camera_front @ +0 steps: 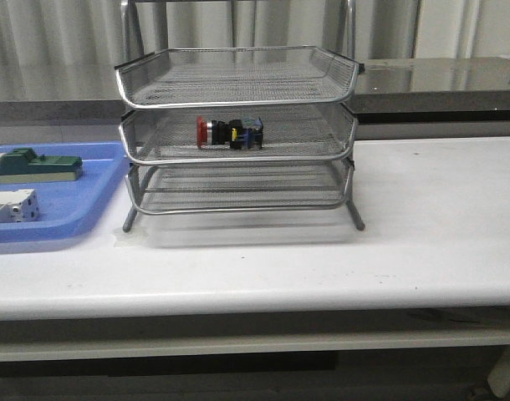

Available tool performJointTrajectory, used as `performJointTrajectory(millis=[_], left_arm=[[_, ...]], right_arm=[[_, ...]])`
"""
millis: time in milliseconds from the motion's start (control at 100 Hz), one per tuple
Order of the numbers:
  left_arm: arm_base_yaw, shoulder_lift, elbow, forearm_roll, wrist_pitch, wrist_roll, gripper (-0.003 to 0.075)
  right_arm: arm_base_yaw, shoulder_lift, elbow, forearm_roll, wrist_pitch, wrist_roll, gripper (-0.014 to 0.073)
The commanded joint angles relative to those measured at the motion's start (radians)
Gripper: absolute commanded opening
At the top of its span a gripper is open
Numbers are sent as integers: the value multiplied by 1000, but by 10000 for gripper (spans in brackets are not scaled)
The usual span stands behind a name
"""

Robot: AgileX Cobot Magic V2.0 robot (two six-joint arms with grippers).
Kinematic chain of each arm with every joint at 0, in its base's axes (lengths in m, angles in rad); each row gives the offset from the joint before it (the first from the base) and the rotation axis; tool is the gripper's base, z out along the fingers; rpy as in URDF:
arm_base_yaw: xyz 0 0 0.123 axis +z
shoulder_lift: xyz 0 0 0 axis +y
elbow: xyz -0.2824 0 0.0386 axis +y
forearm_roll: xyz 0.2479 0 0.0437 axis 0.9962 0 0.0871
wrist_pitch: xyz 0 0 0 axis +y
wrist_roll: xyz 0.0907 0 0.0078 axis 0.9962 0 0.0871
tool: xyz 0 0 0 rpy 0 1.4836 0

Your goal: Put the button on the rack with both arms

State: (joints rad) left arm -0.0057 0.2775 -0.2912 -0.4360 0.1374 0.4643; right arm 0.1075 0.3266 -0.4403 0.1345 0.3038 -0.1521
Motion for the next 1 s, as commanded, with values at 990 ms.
performJointTrajectory(millis=[990], left_arm=[[3, 7, -28, -14, -73, -8, 4]], right_arm=[[-5, -356, 453, -113, -328, 152, -67]])
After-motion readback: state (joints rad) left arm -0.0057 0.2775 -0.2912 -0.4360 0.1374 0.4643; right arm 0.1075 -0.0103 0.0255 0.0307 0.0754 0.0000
